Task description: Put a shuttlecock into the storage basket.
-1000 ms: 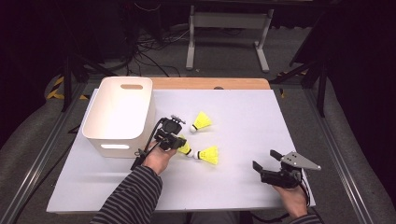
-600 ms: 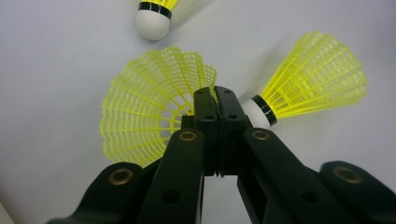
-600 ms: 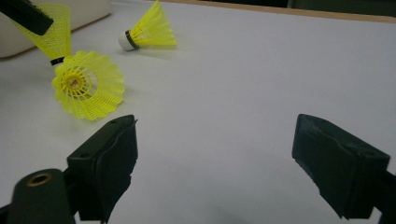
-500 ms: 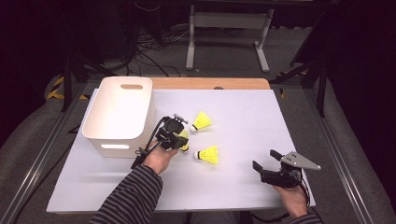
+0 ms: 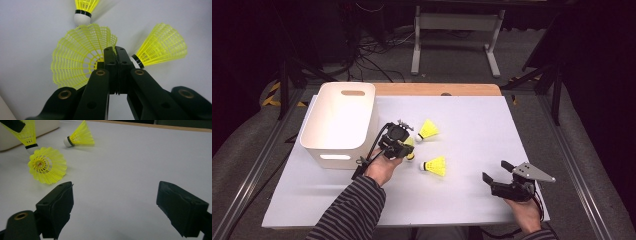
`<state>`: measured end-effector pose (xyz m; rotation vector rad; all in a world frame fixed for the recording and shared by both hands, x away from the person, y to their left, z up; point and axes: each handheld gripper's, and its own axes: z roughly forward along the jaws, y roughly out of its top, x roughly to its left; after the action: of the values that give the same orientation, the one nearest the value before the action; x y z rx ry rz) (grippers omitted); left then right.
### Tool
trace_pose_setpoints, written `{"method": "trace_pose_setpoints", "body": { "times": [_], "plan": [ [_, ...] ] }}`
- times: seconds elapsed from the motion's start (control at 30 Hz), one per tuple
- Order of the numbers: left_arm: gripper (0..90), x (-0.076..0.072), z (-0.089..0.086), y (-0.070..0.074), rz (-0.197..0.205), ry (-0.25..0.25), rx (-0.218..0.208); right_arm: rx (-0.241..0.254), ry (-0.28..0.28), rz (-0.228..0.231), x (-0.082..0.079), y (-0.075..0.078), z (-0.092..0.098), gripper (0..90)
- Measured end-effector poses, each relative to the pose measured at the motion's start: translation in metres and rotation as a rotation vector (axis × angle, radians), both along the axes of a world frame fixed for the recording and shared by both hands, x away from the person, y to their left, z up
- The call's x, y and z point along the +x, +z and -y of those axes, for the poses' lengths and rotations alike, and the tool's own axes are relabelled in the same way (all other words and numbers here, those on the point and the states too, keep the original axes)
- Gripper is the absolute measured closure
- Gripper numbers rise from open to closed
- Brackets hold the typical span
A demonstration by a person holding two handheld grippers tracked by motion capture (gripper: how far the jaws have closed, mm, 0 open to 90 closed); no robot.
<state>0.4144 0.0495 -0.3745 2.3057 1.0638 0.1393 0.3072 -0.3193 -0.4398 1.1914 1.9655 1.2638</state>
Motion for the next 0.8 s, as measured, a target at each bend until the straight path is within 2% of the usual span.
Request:
{"method": "trace_pose_setpoints", "body": {
  "times": [0.43,0.8],
  "plan": [
    [89.5,-0.001,-0.002,0.012,0.018,-0.012,0.002,-0.001,-0.002,-0.002,0.0,0.0,0.0,14.4],
    [89.5,-0.001,-0.001,0.015,0.024,-0.02,0.006,-0.001,0.001,0.0,0.001,0.0,0.0,14.4]
  ]
}}
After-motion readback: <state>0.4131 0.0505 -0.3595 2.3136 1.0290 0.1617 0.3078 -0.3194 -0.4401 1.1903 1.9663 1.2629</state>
